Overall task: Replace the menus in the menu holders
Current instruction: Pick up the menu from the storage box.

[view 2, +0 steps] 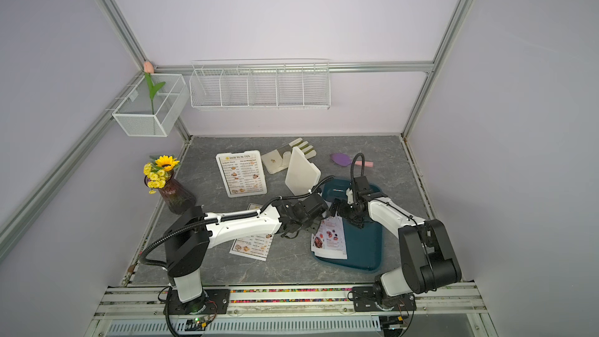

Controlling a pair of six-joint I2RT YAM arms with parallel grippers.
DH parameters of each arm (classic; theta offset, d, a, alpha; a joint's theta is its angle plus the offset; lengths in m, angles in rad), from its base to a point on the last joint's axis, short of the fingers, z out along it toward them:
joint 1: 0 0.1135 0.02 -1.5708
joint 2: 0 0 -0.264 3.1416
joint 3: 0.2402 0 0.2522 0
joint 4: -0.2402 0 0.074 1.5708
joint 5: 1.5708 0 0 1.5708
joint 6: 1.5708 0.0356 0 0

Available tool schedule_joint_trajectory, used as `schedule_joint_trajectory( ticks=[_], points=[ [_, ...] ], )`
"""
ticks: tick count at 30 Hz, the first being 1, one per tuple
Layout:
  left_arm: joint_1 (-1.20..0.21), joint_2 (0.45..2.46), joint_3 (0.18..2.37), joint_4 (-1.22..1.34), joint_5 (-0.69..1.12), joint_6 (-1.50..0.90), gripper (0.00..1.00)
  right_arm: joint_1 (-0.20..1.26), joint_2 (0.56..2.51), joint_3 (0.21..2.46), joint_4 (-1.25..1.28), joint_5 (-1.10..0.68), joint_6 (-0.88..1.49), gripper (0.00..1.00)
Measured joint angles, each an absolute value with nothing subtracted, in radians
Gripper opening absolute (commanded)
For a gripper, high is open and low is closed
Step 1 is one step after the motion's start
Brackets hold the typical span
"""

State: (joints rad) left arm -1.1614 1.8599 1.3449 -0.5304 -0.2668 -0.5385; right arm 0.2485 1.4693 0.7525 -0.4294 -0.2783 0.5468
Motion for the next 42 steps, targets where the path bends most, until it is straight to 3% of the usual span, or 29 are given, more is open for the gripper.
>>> schedule_joint_trajectory(
  ticks=[6, 10, 21, 26, 42],
  points=[
    [-1.159, 1.86, 1.345, -0.519, -0.239, -0.542, 0.33, 0.242, 1.469, 0.752, -0.43, -0.278, 0.539, 1.0],
    [-1.158, 1.856, 1.345, -0.506, -0.222, -0.545, 0.15, 0.242, 1.469, 0.752, -0.429, -0.278, 0.534, 1.0],
    [-1.152, 1.837, 1.345, -0.509, -0.216, -0.544, 0.13, 0.235, 1.469, 0.752, -0.43, -0.274, 0.522, 1.0],
    [-1.152, 1.816, 1.345, -0.521, -0.216, -0.543, 0.0, 0.23, 1.469, 0.752, -0.431, -0.263, 0.518, 1.0],
    [-1.152, 1.701, 1.359, -0.561, -0.218, -0.532, 0.0, 0.217, 1.417, 0.799, -0.608, -0.18, 0.496, 0.99]
  ],
)
